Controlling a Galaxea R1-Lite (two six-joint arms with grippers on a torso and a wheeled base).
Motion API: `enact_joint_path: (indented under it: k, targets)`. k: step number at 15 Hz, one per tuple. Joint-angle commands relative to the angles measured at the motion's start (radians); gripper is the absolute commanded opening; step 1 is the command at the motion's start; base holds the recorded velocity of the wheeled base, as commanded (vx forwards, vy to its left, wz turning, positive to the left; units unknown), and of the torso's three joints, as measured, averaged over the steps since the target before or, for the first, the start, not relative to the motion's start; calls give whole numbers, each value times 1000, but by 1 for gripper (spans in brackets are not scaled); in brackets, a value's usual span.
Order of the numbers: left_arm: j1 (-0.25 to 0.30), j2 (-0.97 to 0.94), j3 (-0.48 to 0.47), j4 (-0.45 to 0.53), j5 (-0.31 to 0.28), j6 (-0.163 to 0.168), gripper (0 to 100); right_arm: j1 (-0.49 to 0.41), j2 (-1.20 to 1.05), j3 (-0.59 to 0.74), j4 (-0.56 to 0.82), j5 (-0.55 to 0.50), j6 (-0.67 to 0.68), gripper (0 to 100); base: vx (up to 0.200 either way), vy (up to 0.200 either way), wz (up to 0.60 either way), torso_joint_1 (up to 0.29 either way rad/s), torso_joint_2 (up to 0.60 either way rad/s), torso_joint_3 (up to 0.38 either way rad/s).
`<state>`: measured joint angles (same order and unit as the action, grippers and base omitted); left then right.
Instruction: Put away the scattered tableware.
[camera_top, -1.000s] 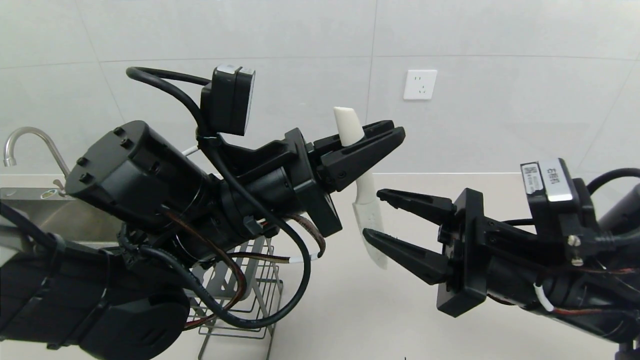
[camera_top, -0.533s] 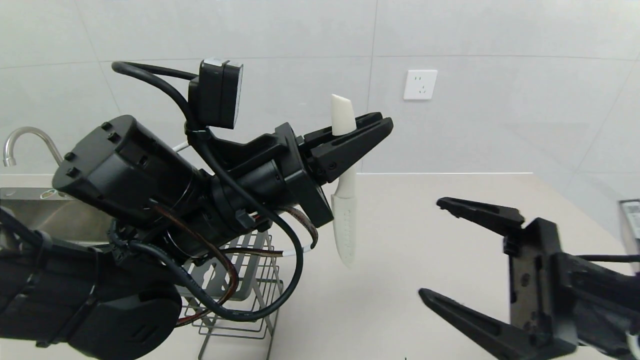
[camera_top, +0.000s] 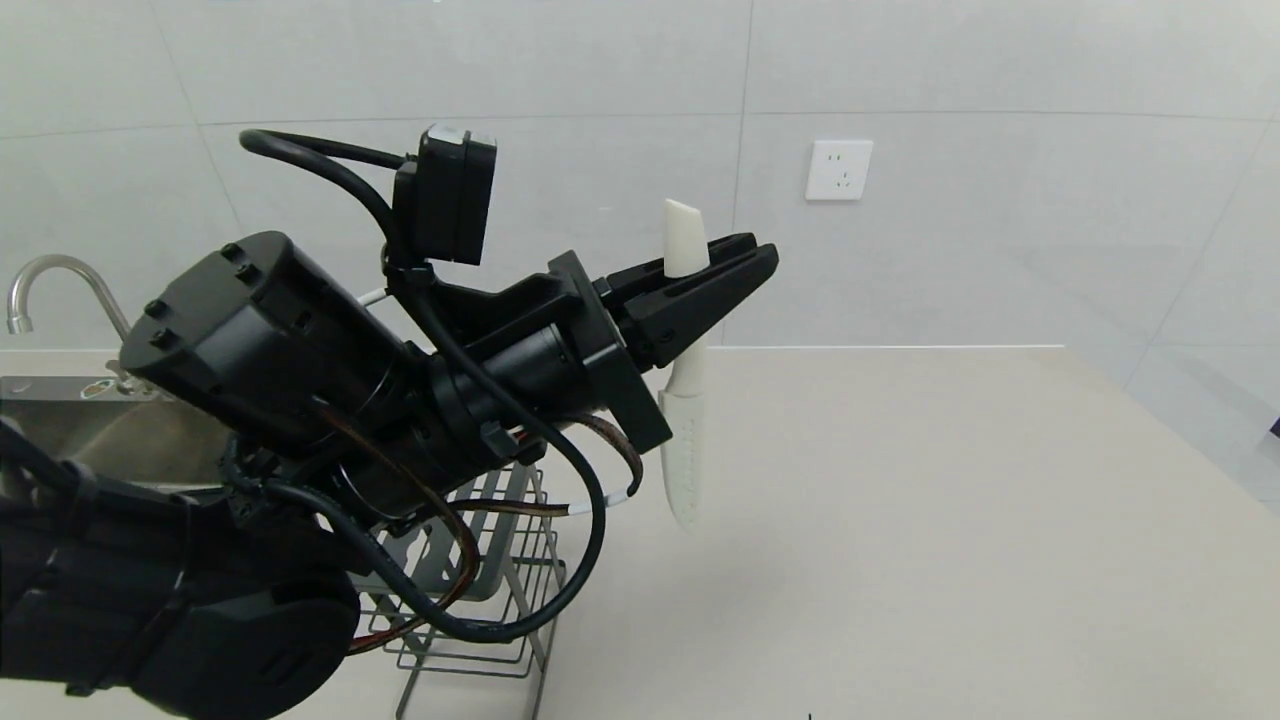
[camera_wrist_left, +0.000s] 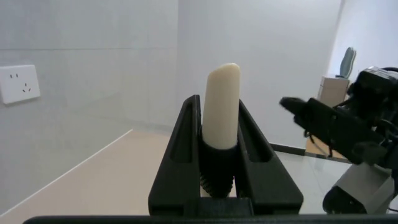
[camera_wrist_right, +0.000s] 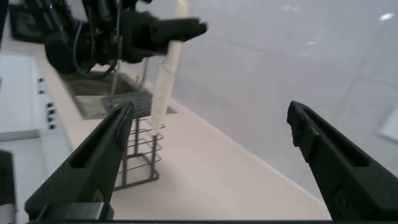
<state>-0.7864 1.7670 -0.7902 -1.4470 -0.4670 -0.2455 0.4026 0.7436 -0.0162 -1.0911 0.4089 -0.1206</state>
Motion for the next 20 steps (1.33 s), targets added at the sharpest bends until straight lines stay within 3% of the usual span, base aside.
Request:
enact_joint_path:
  k: [1, 3, 5, 6, 8, 9, 10, 11, 13, 15, 18, 20]
  targets:
    - [1, -17, 0, 2, 11, 2, 0, -261, -475, 10, 398, -1, 19, 0, 0, 0, 0, 0, 0, 0]
    - [15, -40, 2, 17, 14, 5, 0, -353, -662, 5, 625, 1, 21, 0, 0, 0, 0, 0, 0, 0]
    - [26, -44, 2, 22, 14, 9, 0, -373, -681, 16, 623, 1, 24, 0, 0, 0, 0, 0, 0, 0]
    - [41, -55, 11, 23, 14, 31, 0, -376, -681, 16, 631, 1, 22, 0, 0, 0, 0, 0, 0, 0]
    - [47, -80, 59, 23, 14, 37, 0, -404, -744, 16, 951, -25, 12, 0, 0, 0, 0, 0, 0, 0]
    - [47, -81, 60, 23, 14, 37, 0, -404, -744, 16, 962, -27, 12, 0, 0, 0, 0, 0, 0, 0]
    - [47, -121, 106, 23, 14, 38, 0, -404, -742, 16, 1031, -93, 30, 0, 0, 0, 0, 0, 0, 0]
    - [58, -141, 128, 28, 14, 49, 0, -404, -742, 16, 1034, -116, 30, 0, 0, 0, 0, 0, 0, 0]
    - [121, -184, 177, 77, 14, 127, 0, -404, -742, 15, 1039, -130, 27, 0, 0, 0, 0, 0, 0, 0]
    - [177, -238, 181, 154, 14, 157, 0, -404, -742, 15, 1039, -148, 26, 0, 0, 0, 0, 0, 0, 0]
    - [168, -290, 100, 272, 14, 166, 0, -404, -742, 15, 1039, -173, 19, 0, 0, 0, 0, 0, 0, 0]
    - [174, -287, 29, 298, 25, 215, 0, -404, -742, 15, 1040, -216, 18, 0, 0, 0, 0, 0, 0, 0]
